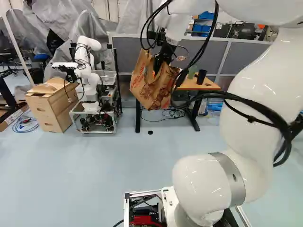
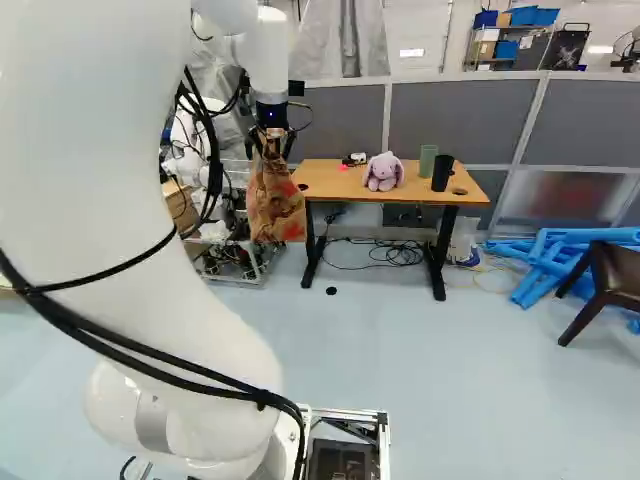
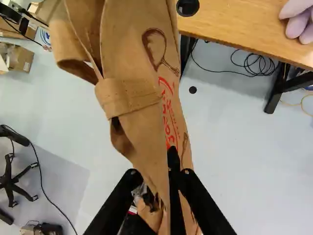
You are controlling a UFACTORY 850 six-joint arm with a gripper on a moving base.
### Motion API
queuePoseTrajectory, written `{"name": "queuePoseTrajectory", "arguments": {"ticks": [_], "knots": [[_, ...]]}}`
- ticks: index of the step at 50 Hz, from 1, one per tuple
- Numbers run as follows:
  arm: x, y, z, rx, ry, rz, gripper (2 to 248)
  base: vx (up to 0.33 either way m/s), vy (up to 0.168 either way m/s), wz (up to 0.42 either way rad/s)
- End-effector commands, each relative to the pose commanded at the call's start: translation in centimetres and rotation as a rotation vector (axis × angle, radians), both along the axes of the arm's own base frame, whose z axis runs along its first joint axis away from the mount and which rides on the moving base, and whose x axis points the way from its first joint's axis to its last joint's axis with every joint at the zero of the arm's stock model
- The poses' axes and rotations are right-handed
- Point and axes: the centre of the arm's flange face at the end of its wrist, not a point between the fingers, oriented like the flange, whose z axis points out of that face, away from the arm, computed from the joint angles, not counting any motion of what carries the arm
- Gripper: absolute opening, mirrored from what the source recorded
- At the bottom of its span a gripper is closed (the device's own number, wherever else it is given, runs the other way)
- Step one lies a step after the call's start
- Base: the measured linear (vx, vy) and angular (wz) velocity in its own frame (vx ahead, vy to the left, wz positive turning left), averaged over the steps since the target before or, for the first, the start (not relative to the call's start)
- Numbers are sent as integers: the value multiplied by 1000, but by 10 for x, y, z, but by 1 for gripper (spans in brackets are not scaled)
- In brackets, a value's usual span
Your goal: Pick up the bag on the ground and place it on the table
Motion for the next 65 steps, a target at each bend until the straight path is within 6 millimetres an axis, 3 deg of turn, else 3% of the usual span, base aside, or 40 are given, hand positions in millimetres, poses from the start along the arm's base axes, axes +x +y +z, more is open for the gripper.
{"name": "queuePoseTrajectory", "arguments": {"ticks": [65], "knots": [[0,0,0,0,0,0,23,214,4,-14]]}}
